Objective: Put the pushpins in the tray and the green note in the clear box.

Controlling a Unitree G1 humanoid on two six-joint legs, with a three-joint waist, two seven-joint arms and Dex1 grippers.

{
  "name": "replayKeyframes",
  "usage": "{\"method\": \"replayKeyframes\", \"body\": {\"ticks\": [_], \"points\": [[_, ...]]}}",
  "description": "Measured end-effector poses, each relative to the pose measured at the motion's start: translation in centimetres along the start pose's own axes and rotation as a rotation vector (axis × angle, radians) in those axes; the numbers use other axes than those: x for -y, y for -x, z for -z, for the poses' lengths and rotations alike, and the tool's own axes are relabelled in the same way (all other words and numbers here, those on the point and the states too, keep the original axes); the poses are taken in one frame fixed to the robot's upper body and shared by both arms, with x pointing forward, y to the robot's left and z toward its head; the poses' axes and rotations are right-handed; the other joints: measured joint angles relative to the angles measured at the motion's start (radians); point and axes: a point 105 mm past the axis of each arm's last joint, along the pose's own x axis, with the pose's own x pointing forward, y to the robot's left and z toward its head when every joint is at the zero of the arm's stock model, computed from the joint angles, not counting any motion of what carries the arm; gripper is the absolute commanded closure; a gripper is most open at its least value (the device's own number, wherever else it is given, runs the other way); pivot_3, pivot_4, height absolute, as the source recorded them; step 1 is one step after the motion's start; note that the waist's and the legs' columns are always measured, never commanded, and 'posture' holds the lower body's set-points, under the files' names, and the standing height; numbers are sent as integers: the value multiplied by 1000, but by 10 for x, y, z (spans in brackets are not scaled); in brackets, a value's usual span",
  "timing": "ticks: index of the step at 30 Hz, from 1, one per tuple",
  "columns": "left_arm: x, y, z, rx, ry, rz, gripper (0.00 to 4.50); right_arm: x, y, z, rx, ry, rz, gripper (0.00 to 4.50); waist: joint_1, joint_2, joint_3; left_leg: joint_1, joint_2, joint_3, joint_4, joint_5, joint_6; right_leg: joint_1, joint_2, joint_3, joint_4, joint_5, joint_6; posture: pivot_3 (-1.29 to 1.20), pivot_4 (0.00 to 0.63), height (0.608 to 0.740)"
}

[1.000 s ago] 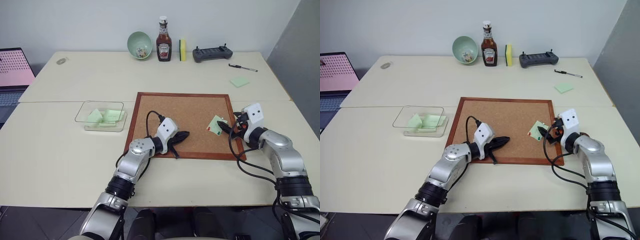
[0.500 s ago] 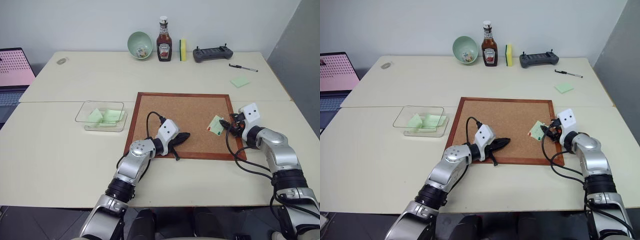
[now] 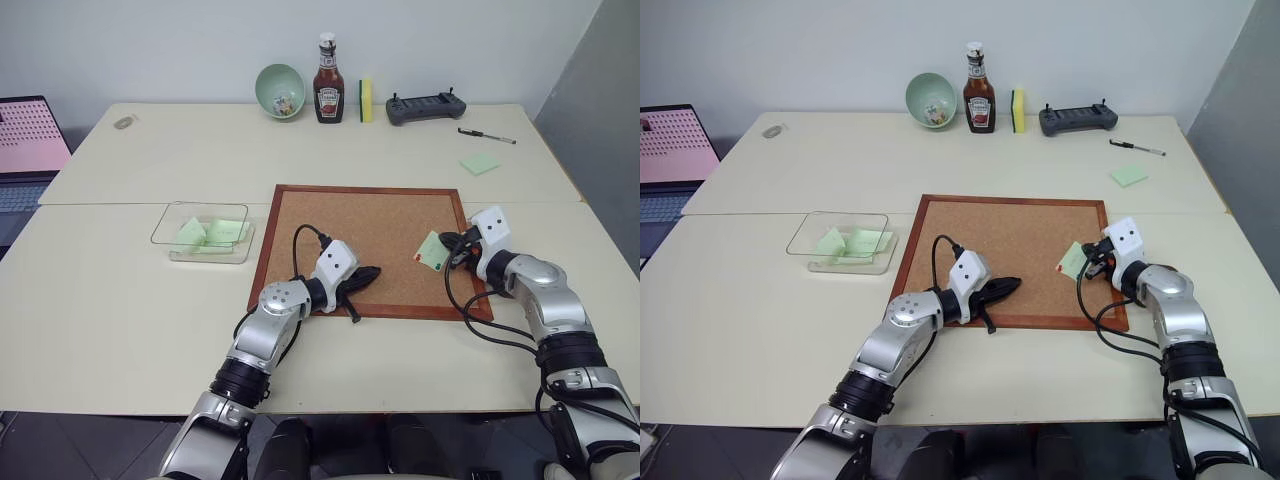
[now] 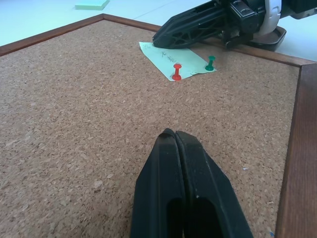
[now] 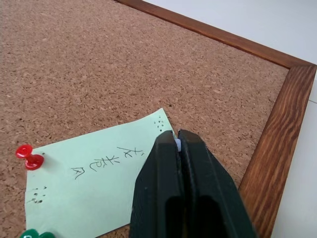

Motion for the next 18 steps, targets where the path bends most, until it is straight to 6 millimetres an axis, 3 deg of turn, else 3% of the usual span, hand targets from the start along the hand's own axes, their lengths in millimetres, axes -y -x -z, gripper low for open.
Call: {"method": "replayKeyframes", "body": {"ticks": [18], "points": [[4,1,0,-6,-7,10,4500,-2,10,-2,13,-86,13,4458,0,0,0,0,0,0,0,0,0,0,0,0,0,0,0,0,150,740]]}}
